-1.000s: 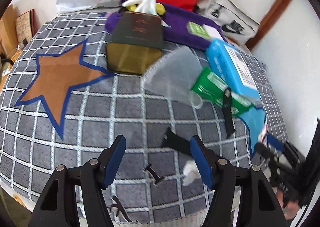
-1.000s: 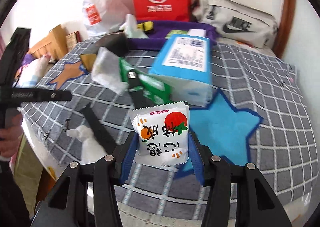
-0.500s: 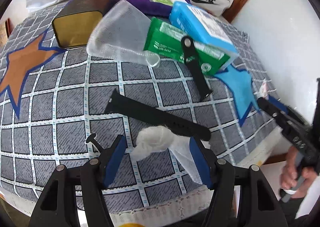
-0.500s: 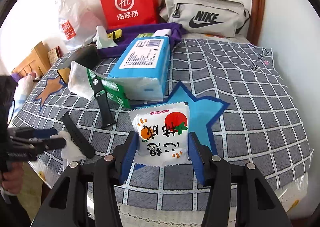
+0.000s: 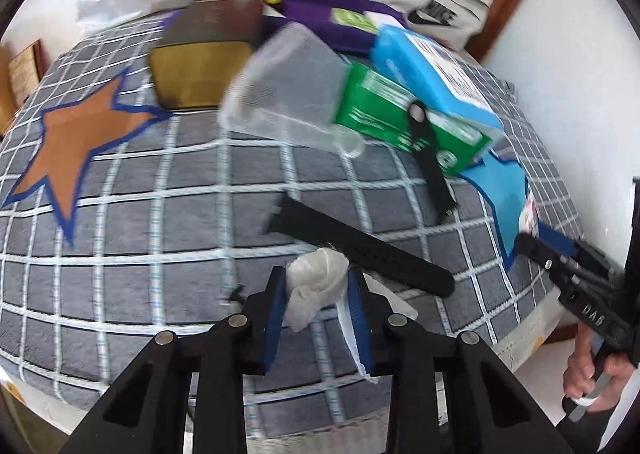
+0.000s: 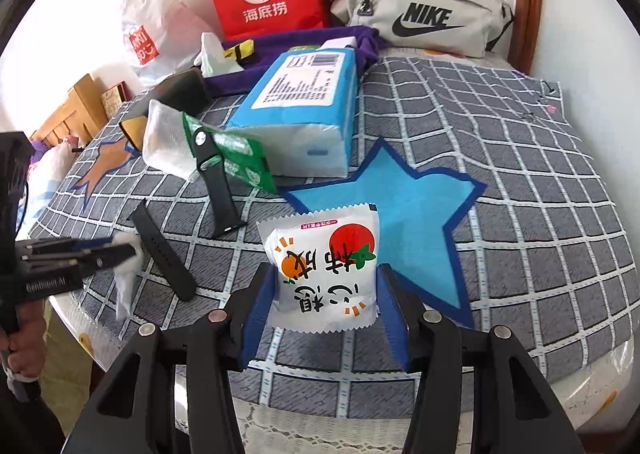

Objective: Organize soft objects
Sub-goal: 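Carry the snack packet with the right tool while the left tool carries the tissue toward the towel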

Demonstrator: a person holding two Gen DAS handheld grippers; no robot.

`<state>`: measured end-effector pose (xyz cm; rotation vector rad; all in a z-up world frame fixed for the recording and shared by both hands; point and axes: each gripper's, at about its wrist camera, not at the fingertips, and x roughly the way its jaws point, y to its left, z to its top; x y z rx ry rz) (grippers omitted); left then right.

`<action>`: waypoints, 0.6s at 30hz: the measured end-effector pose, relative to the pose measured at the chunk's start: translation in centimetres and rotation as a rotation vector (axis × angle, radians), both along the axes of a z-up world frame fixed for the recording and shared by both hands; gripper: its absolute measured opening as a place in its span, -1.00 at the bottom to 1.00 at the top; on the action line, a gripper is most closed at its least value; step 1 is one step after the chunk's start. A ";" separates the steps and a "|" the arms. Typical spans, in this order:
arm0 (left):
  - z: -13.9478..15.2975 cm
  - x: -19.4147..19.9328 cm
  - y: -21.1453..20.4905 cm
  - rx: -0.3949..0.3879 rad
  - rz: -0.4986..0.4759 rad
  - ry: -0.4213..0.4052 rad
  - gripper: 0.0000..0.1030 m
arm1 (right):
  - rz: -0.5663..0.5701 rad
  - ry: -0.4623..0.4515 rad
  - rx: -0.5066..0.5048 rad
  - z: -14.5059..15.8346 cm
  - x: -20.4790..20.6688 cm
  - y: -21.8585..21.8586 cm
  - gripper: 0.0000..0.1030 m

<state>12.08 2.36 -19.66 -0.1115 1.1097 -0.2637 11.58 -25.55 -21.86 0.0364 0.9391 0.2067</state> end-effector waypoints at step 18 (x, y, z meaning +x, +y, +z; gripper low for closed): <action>4.5 2.4 6.9 -0.058 0.206 -0.067 -0.44 | 0.044 0.042 0.086 3.4 2.6 1.0 -0.01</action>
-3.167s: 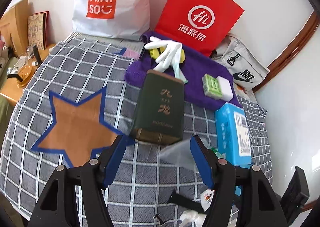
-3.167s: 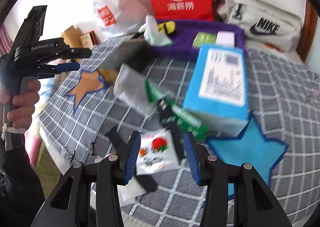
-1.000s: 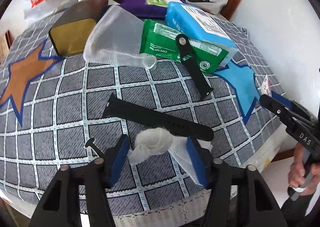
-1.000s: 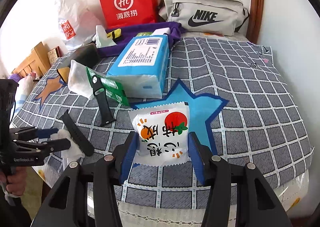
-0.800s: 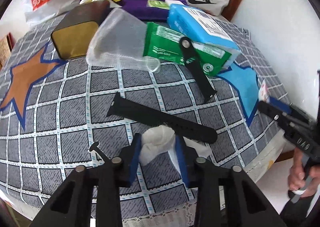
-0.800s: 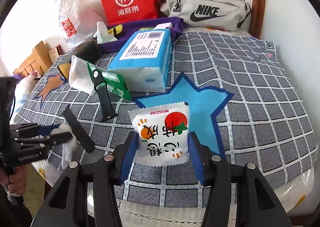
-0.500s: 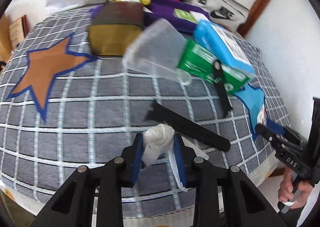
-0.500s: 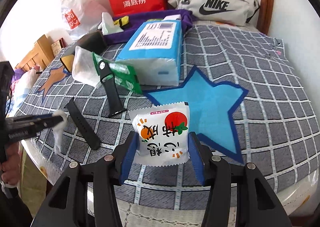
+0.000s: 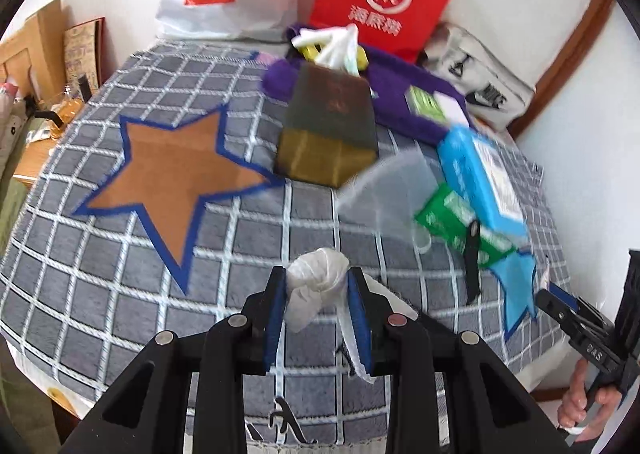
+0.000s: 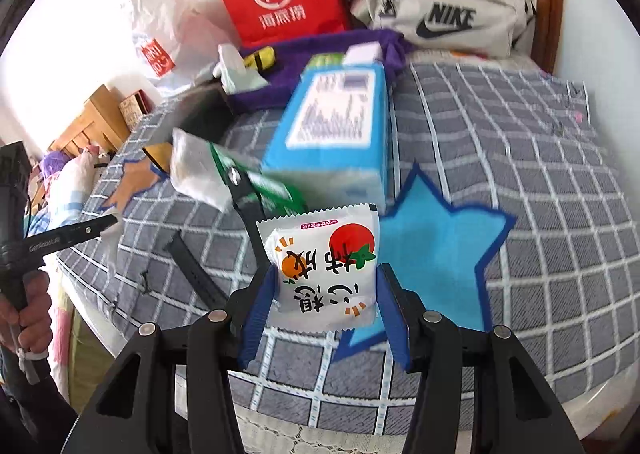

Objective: Organize soft objects
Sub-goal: 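Carry the snack packet with the right tool while the left tool carries the tissue toward the towel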

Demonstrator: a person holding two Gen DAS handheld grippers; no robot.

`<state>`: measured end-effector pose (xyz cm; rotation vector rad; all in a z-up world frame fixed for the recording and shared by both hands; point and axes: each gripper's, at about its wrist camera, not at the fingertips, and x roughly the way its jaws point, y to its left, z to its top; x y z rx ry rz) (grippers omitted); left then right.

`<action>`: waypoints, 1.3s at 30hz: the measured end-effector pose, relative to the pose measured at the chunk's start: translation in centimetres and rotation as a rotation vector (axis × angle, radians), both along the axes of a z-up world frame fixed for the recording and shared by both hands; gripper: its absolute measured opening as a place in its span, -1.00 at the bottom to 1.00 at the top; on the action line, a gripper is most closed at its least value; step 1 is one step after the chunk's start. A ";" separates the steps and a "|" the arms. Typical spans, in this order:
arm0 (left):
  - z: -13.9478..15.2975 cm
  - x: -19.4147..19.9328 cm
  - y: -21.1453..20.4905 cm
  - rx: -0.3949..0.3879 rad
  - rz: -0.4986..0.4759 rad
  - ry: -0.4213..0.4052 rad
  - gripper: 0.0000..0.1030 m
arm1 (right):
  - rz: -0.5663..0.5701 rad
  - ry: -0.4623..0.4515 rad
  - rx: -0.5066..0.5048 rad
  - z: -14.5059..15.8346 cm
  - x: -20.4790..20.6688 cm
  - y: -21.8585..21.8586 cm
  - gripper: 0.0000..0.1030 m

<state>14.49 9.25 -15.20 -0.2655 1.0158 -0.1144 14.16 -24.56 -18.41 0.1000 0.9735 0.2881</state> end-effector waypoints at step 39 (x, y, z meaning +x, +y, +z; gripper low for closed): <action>9.2 15.7 -2.3 0.022 -0.009 -0.148 -0.43 | 0.038 -0.203 -0.052 9.1 17.2 0.5 -0.01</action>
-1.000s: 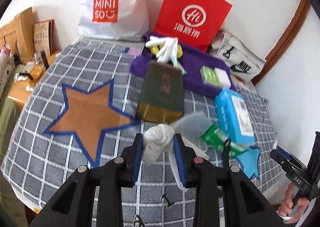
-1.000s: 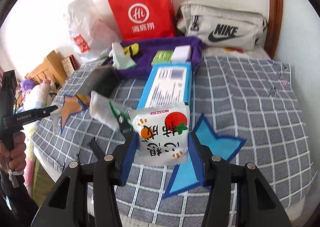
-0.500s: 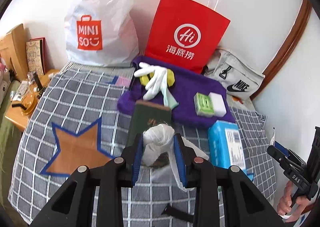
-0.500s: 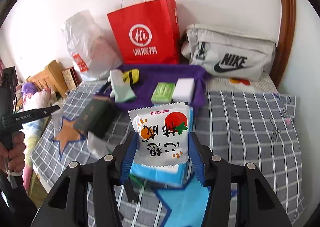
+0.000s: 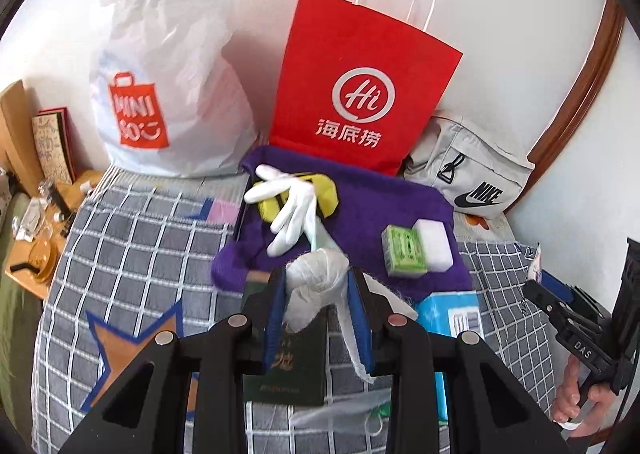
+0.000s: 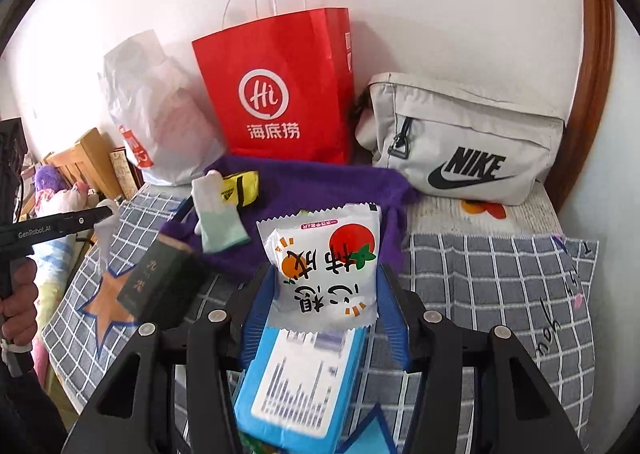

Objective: Organize soft objects
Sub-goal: 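Carry the snack packet with the right tool while the left tool carries the tissue toward the towel, then release the snack packet onto the towel with the right tool while the left tool releases the tissue there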

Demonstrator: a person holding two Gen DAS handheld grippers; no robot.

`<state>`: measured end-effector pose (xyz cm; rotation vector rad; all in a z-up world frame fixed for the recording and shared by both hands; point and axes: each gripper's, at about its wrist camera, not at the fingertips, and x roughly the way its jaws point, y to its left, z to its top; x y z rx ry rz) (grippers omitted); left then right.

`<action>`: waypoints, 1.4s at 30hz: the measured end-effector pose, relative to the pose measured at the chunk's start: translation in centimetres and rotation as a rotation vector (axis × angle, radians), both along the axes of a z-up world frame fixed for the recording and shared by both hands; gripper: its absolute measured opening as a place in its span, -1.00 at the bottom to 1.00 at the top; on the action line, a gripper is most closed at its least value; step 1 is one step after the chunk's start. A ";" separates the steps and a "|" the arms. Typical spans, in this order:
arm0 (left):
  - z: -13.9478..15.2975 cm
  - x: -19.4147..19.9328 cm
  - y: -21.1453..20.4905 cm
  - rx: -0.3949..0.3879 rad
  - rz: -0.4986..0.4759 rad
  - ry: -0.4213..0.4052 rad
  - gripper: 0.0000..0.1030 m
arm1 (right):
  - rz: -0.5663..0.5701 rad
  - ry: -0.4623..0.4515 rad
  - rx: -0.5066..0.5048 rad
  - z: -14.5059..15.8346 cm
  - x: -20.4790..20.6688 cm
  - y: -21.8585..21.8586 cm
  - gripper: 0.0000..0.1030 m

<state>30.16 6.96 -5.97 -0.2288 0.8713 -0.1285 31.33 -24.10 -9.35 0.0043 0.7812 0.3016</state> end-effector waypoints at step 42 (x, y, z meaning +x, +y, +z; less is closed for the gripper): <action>-8.6 15.0 -5.8 0.090 -0.139 0.136 -0.40 | 0.031 0.148 -0.018 -9.0 19.4 3.4 0.04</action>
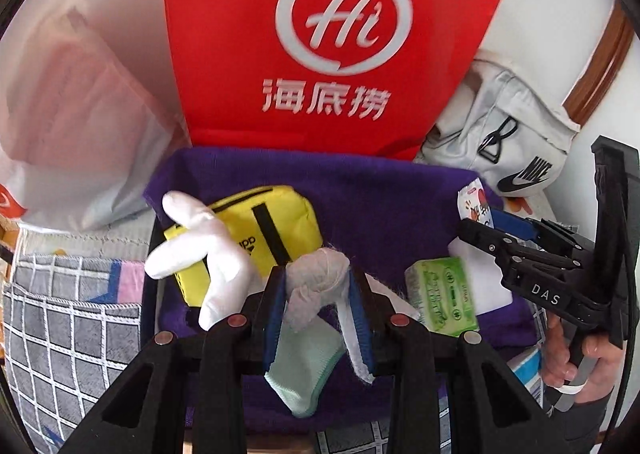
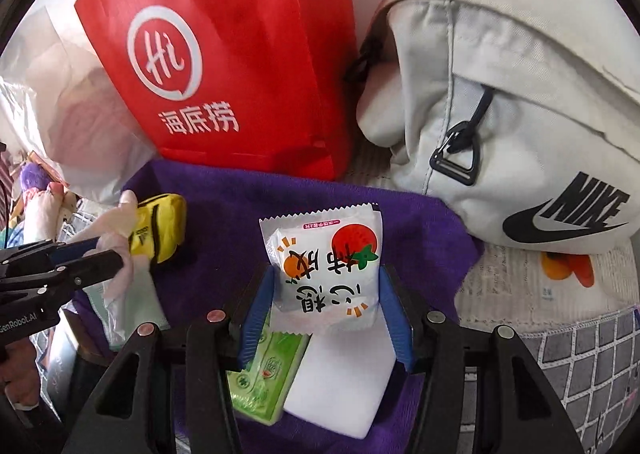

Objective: Organize soft objects
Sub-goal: 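Release the snack packet onto the towel with the right tool while the left tool releases the tissue there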

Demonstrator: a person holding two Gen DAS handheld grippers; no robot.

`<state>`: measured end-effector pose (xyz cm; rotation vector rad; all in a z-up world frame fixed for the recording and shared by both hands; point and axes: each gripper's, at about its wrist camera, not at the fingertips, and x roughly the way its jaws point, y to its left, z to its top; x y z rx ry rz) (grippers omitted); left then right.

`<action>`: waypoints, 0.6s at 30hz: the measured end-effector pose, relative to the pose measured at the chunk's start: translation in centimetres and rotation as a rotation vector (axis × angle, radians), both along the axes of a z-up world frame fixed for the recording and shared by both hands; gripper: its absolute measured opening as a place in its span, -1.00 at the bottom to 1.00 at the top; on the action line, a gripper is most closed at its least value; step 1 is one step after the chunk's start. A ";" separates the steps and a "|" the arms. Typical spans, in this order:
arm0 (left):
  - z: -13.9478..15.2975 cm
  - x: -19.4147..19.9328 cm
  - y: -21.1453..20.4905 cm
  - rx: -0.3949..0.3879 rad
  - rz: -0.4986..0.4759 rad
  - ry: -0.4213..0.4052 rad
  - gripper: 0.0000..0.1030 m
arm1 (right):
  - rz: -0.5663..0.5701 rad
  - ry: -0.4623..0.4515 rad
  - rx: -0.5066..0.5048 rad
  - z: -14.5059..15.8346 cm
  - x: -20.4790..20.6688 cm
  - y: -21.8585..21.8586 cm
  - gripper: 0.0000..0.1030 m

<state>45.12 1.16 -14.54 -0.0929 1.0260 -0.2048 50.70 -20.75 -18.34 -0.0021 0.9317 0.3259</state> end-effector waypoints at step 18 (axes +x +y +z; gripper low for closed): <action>-1.2 0.9 0.8 -0.040 0.029 0.034 -0.29 | -0.002 0.021 0.022 -0.5 0.6 -0.1 0.28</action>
